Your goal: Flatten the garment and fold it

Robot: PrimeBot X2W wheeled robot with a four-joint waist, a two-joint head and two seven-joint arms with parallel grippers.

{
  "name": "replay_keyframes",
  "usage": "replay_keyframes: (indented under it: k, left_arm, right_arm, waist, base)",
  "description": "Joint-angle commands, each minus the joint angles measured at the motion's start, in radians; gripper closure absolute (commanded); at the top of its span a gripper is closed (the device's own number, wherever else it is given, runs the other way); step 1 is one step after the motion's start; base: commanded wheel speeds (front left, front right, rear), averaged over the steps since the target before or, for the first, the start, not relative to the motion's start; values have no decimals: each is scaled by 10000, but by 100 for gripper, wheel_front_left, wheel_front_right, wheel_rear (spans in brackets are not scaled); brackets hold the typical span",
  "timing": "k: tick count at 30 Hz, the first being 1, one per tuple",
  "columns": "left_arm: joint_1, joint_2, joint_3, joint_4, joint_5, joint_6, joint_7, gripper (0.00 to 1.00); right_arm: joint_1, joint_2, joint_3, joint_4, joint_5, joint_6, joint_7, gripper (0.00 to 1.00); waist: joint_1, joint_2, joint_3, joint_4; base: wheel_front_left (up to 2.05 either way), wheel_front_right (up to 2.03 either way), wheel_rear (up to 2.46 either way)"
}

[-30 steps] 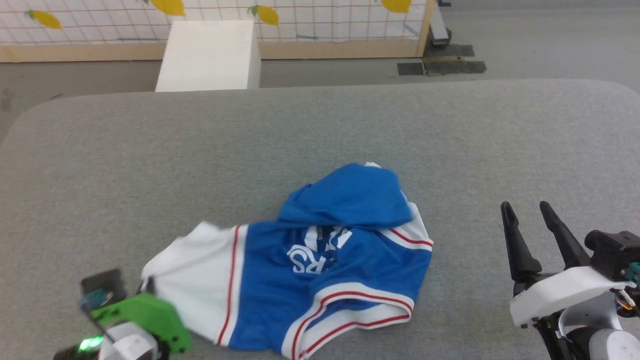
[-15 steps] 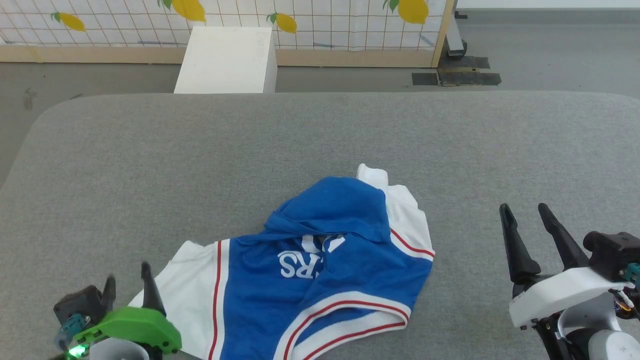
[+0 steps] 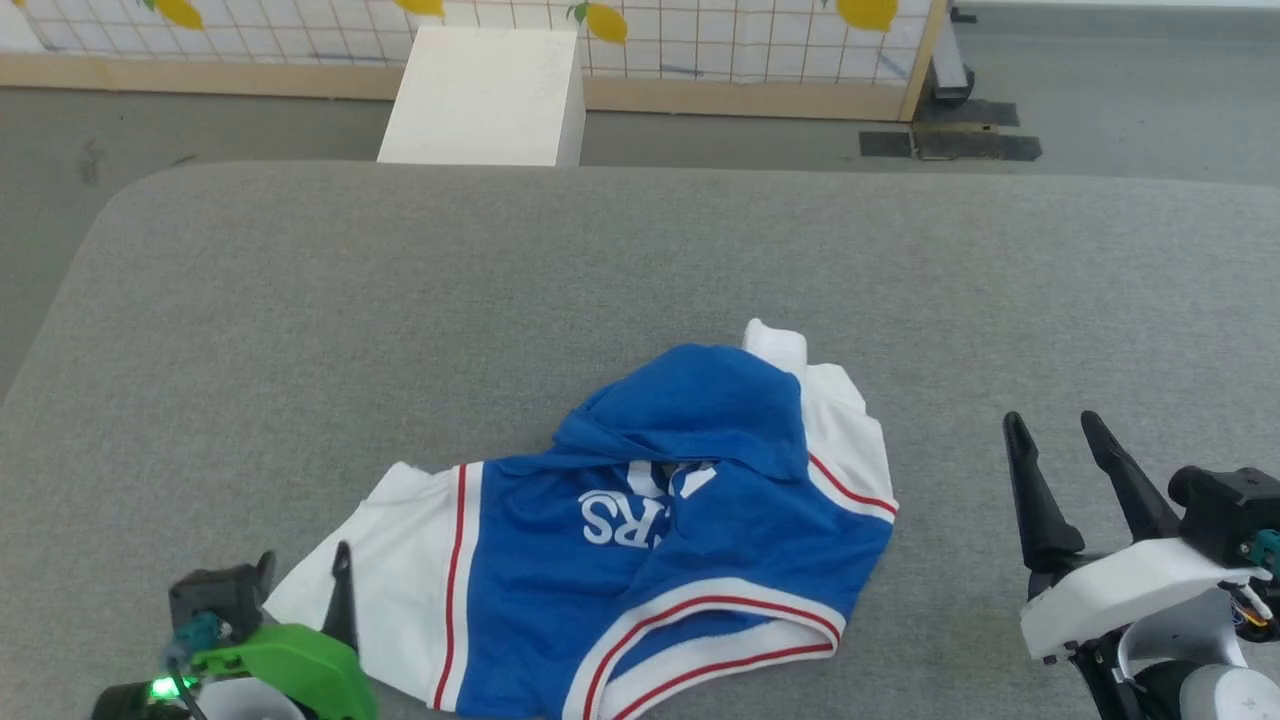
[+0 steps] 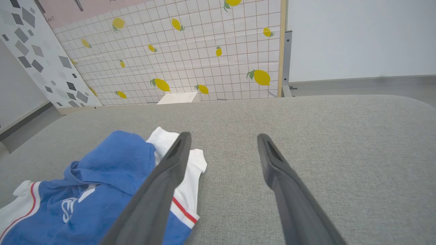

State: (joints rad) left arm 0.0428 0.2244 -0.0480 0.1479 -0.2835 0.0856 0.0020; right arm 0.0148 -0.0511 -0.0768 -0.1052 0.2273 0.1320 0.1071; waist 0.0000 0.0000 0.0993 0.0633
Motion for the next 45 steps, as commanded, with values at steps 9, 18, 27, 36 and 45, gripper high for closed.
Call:
replay_keyframes:
  k: [9, 18, 27, 36, 45]
  left_arm:
    - [-378, 504, 655, 380, -1229, -25, 2616, 0]
    - [-673, -104, 793, 811, -2317, 52, 3679, 0]
    - [-706, -11, 752, 766, -1908, 225, 2841, 100]
    - [-678, -355, 738, 432, -1747, 453, 1790, 100]
    - [-1029, -613, 396, 328, -1703, 382, 1501, 100]
  right_arm:
    - [-332, 9, 154, -186, -160, -13, 121, 0]
    - [-445, 9, 126, -157, -160, -13, 80, 0]
    - [-766, 9, 228, 258, -596, -13, 3, 0]
    - [-2859, -111, 638, 2870, -1295, -13, 1006, 0]
    - [-4915, -330, 1006, 6012, -1063, -13, 3763, 0]
  waist:
    - [0, 0, 594, 25]
    - [0, 0, 838, -217]
    - [0, 0, 801, 54]
    - [0, 0, 1148, 543]
    - [0, 0, 1625, 1172]
  base:
    - [0, 0, 0]
    - [0, 0, 0]
    - [0, 0, 0]
    - [0, 0, 0]
    - [0, 0, 0]
